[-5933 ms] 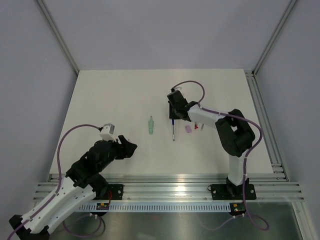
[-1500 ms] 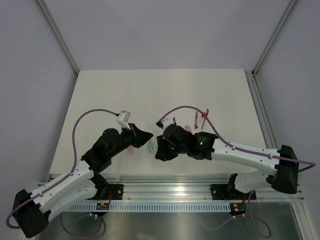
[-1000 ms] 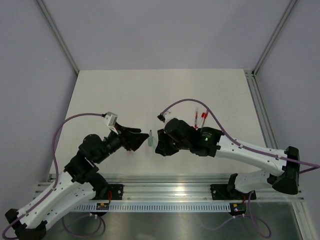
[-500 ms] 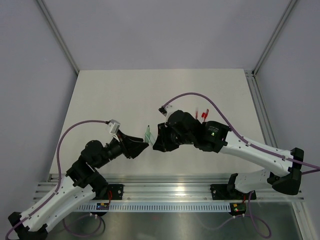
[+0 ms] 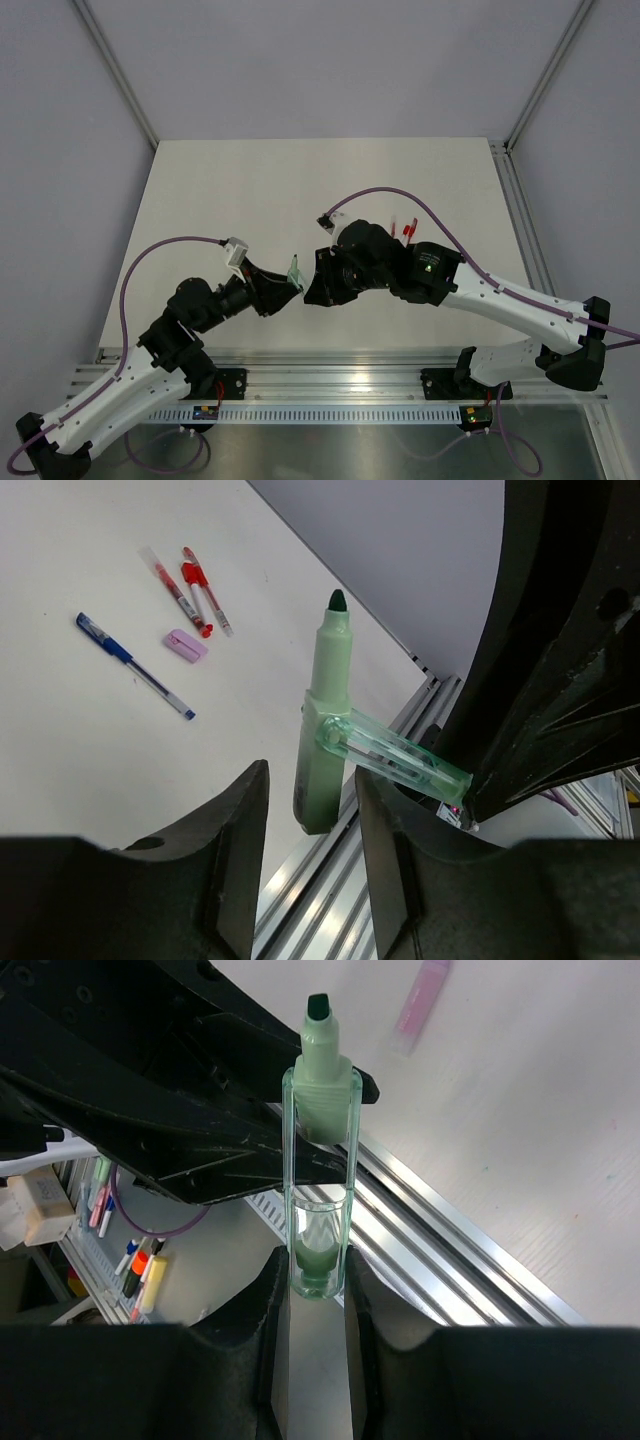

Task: Insert the pens into the pen caps

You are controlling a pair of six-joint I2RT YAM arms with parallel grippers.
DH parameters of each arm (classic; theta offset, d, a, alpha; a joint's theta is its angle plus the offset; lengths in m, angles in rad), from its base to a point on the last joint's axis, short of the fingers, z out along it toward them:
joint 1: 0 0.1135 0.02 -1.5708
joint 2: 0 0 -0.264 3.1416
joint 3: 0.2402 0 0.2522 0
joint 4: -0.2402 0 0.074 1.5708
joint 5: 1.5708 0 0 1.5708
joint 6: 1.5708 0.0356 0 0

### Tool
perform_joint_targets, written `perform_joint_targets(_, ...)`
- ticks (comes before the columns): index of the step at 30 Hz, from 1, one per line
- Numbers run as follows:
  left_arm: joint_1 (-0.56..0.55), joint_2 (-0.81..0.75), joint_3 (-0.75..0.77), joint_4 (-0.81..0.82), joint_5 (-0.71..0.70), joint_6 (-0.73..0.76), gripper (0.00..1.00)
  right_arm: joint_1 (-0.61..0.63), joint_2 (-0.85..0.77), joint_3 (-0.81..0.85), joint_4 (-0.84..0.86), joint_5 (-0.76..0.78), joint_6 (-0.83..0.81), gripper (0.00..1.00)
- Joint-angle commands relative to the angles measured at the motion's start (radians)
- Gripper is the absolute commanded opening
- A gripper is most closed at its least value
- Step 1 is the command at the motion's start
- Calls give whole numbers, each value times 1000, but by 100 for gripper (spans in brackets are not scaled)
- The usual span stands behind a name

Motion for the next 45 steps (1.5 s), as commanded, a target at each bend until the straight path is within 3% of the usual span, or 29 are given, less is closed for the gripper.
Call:
perform_joint_targets(1, -8, -3, 33, 69, -4, 35, 39, -4, -34, 18, 23, -52, 15, 2)
perform_joint_targets(3, -9, -2, 35, 73, -4, 37, 33, -5, -32, 17, 18, -61, 18, 2)
perform_joint_targets(6, -14, 1, 38, 81, -6, 40, 16, -4, -32, 18, 11, -65, 23, 2)
perform_joint_targets(7, -15, 1, 39, 84, -6, 40, 6, -4, -34, 18, 9, -64, 23, 2)
perform_joint_targets(9, -19, 1, 41, 77, -4, 43, 0, -5, -37, 23, 1, -47, 24, 2)
perform_joint_targets(20, -51, -42, 10, 18, 0, 42, 0, -51, 9, 276, -149, 241, -80, 2)
perform_joint_targets(24, -66, -45, 15, 12, -3, 46, 0, -65, 61, 360, -150, 269, -114, 2)
perform_joint_targets(37, -92, -78, 48, -25, 2, 54, 0, -91, 240, 482, -187, 88, -146, 2)
perform_joint_targets(45, -92, -88, 59, -31, -9, 58, 0, -93, 265, 446, -167, 27, -131, 2)
